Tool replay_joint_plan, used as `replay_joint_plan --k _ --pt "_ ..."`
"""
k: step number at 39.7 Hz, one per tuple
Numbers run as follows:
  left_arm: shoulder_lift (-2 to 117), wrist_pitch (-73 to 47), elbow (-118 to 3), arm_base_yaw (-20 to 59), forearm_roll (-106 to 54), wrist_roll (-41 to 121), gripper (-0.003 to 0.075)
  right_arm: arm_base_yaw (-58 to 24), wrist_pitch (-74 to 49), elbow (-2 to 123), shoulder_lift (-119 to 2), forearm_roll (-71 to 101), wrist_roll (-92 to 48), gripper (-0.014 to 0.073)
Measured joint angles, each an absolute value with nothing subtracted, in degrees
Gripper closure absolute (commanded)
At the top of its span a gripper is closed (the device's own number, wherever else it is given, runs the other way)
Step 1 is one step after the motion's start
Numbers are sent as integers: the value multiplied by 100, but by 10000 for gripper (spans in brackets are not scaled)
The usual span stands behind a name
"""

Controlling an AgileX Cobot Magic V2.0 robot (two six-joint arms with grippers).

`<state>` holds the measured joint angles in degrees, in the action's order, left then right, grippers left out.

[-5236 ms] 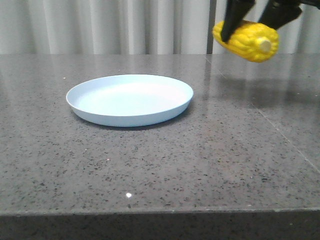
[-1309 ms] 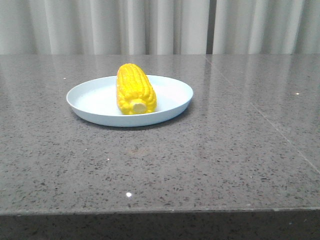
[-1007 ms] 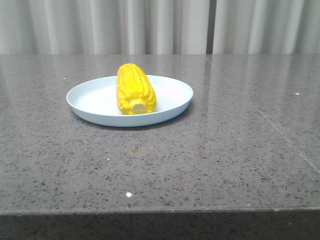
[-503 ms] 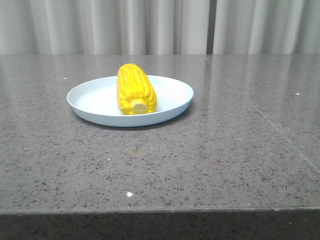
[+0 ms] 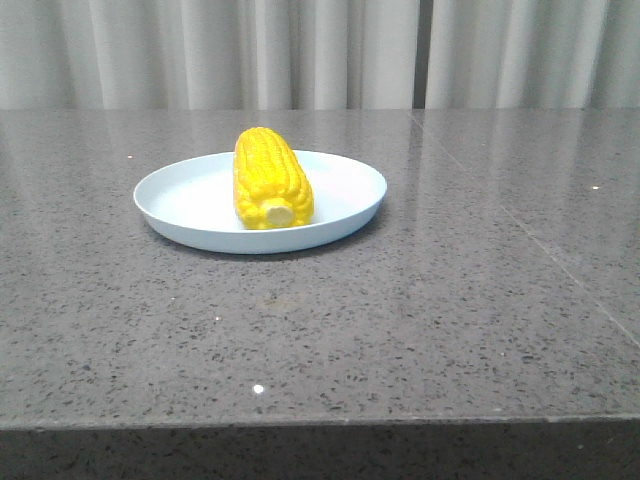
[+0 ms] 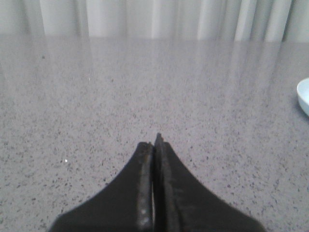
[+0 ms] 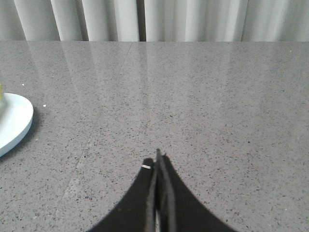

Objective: Place corn on plate with both arms

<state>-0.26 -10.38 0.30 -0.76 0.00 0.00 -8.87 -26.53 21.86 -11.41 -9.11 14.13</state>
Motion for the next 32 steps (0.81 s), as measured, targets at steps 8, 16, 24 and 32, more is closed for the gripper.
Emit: replay_joint_plan --k 8,16,24,32 --pt "-26 -954 30 -76 0 0 741 -887 -2653 2186 -1141 -911 1413 663" --pt "-26 -902 30 -76 0 0 741 -887 -2653 2186 -1141 -911 1413 663" --pt "-26 -892 30 -76 0 0 741 -887 -2653 2186 -1141 -913 1413 663" --pt "-26 -892 30 -76 0 0 741 -887 -2653 2186 -1141 -913 1413 663"
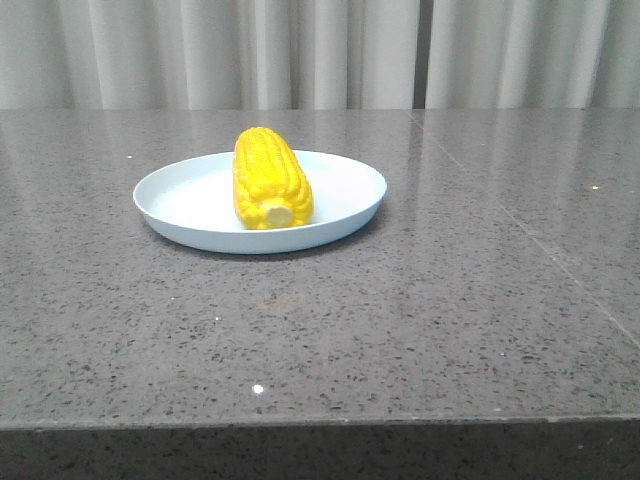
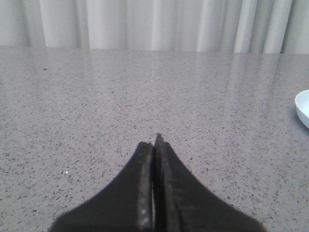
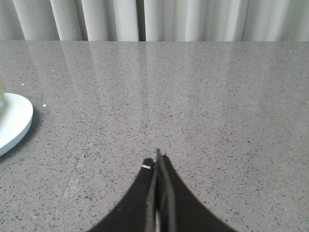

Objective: Place corn on plate with both arms

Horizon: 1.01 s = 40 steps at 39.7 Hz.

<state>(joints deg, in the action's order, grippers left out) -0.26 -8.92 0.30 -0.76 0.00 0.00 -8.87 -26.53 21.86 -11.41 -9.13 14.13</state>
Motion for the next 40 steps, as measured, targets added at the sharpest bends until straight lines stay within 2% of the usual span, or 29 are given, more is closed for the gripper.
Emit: replay_joint_plan --k 13,20,29,40 --pt "-26 -892 30 -76 0 0 741 -887 -2419 1830 -1087 -758 1095 663" --pt "-26 -892 30 -76 0 0 741 -499 -1717 978 -704 60 181 663" --pt "-26 -892 30 -76 0 0 741 -88 -1362 -103 -74 394 0 663" --pt "-26 -880 30 -76 0 0 741 -88 -1431 -151 60 394 -63 663"
